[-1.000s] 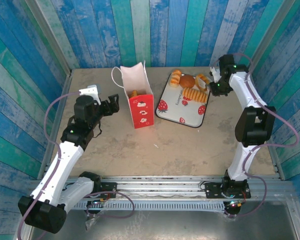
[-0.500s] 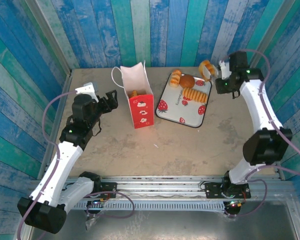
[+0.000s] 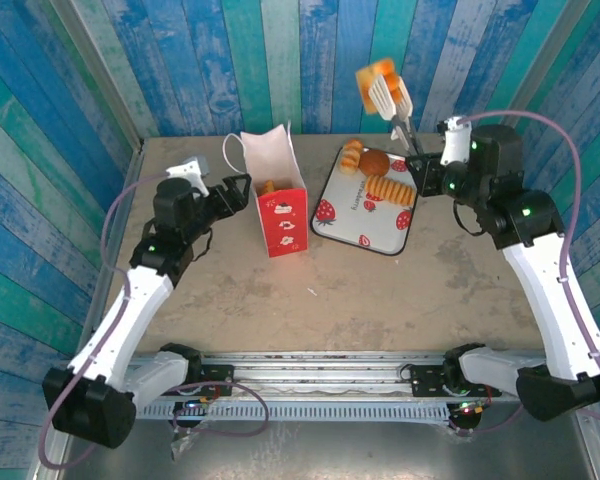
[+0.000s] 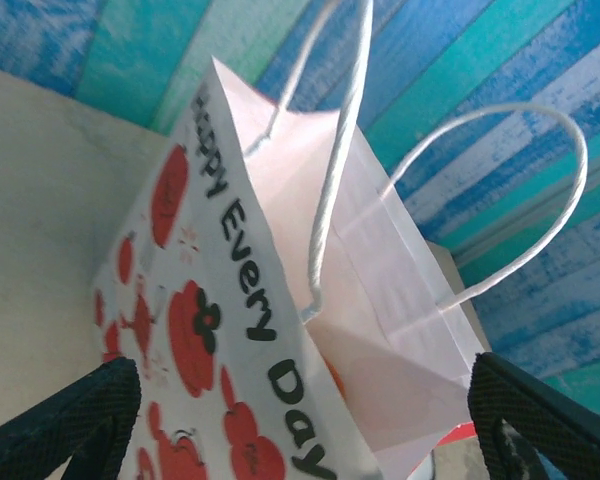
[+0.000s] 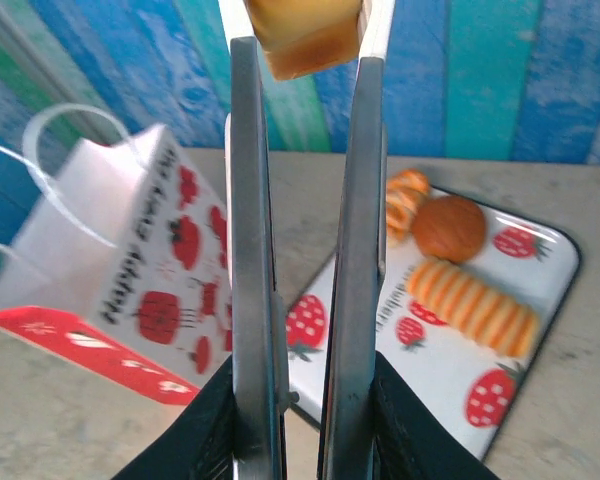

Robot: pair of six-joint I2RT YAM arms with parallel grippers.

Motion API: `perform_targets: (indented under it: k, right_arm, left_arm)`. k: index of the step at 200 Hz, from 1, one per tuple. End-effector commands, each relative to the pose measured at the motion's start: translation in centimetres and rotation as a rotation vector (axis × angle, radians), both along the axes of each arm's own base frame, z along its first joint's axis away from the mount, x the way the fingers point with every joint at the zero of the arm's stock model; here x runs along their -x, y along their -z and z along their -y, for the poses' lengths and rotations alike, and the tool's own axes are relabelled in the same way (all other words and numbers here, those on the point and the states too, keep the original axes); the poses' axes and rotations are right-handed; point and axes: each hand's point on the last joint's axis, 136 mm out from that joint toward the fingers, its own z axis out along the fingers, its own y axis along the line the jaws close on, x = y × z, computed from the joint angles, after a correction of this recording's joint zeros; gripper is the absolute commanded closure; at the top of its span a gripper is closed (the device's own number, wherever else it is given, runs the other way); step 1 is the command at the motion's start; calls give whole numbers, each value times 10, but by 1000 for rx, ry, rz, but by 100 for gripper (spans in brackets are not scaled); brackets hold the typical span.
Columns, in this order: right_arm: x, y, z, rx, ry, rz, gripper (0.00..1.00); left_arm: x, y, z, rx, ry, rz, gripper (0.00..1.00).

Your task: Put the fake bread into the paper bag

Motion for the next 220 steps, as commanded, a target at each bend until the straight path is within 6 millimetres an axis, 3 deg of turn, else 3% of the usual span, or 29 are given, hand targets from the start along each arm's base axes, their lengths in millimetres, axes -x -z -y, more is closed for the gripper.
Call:
perform_targets:
  k: [1,38,62,99,139,220]
  right_arm:
    - [8,-49,-18,-114,-29,125,99]
    - [29,-77,-64,-160,-154,198,100]
    - [41,-79,-96,-159,-234,206,99]
    - [52,-74,-129,-103,-289,218,99]
    - [54,-56,-159,-58,-319,190,99]
    - [41,-2,-187,49,-284,48,99]
  left_arm:
    - [-10,-14,17,63,76,23,13]
    - [-30,-5,14,91,17,2,15]
    - [-38,-3,18,94,27,-7,18]
    - [-43,5,16,68,12,-14,25]
    - [-43,16,15,65,6,-31,34]
    - [-37,27,9,27,-13,-46,50]
